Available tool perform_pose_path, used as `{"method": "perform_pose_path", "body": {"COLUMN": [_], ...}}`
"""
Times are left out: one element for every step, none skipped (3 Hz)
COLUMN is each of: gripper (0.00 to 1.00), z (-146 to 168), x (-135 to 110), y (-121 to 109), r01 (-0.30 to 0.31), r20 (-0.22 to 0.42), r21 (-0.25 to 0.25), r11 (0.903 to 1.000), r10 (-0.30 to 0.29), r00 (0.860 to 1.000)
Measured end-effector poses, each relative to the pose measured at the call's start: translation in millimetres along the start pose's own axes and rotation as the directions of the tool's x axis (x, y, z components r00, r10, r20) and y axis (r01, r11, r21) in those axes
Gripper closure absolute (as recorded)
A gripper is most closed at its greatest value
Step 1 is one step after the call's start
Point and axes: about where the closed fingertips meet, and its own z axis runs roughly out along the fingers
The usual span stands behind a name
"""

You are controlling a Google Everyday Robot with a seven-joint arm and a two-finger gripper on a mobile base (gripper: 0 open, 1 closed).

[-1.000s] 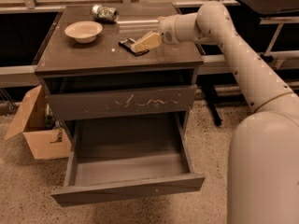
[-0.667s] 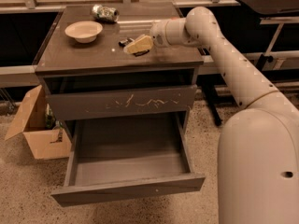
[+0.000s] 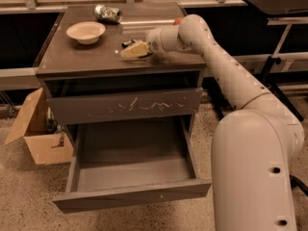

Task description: Place rxbar chocolate into middle drawer

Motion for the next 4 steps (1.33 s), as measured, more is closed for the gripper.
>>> {"method": "perform_pose_path", "body": {"gripper": [0.29,0.52,0.75,1.00], "z": [7,5,-1,-13], "x": [8,15,20,10], "y": [-1,-4,-6,0], "r01": [-0.030,-0.079,-0.122,-0.114], "r20": [0.005,0.032,0.064,0.073], "r21": [0.012,0.027,0.036,0.021], "r11": [0.9995,0.9965,0.9919,0.9933], "r10": [0.030,0.078,0.119,0.112], "r00": [1.000,0.996,0.991,0.991]}}
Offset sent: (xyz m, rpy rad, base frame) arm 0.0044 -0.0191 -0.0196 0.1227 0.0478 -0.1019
